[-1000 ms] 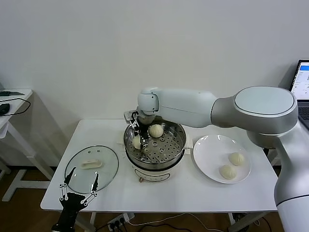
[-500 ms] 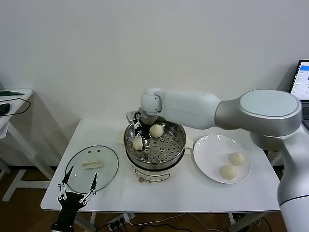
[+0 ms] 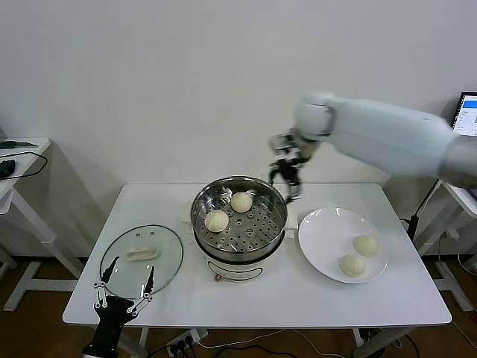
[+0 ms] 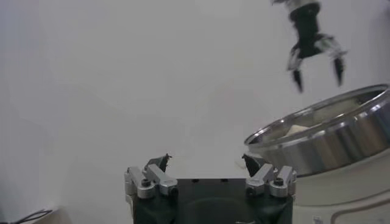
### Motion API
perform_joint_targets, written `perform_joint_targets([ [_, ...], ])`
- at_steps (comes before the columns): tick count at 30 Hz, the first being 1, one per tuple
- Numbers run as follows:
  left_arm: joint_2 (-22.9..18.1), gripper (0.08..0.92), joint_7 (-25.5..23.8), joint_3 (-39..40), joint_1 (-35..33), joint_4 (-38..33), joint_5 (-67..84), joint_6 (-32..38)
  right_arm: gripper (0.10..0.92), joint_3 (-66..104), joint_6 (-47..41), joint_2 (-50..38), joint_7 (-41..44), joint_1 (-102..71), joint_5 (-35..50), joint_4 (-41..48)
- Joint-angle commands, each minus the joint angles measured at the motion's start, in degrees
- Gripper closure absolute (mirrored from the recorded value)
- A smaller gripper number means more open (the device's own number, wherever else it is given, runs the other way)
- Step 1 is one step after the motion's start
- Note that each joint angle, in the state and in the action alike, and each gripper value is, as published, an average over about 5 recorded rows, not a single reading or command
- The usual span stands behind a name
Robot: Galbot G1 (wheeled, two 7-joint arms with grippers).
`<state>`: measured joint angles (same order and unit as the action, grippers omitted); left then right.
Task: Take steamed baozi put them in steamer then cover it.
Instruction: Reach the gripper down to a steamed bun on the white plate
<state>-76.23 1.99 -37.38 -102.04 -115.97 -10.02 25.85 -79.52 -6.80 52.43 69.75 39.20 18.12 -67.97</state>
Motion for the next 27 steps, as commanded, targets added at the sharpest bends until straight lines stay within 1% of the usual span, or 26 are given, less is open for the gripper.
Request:
perform_joint_targets([
  [1,-0.4,0.177,0.0,0.3,-0.3,0.1,-0.5,0.1,0.203,-0.7,4.7,-18.2,4.3,-5.9,-10.1,-1.8],
  [7,-0.7,0.177,0.0,0.8,-0.9,0.4,-1.1,0.5,0.203,0.8,5.2,-19.6,1.2,-13.5,-10.9,-2.6],
  [13,-1.0,0.177,0.2,0.4,-1.3,0.2,-1.5,0.8,0.203,4.6,5.0,-18.0,-3.1,-20.0,-10.6,-1.3],
  [21,-1.6,0.177,0.4,0.1,-1.5,0.4,-1.9,1.0,0.203,7.3,4.9,-14.6,-5.1,-23.6,-11.1,2.5],
  [27,-1.6,0.177,0.4,-0.2,-1.7,0.4,-1.9,1.1,0.203,7.8,4.8,-12.8,-5.1,-25.0,-11.4,3.8],
])
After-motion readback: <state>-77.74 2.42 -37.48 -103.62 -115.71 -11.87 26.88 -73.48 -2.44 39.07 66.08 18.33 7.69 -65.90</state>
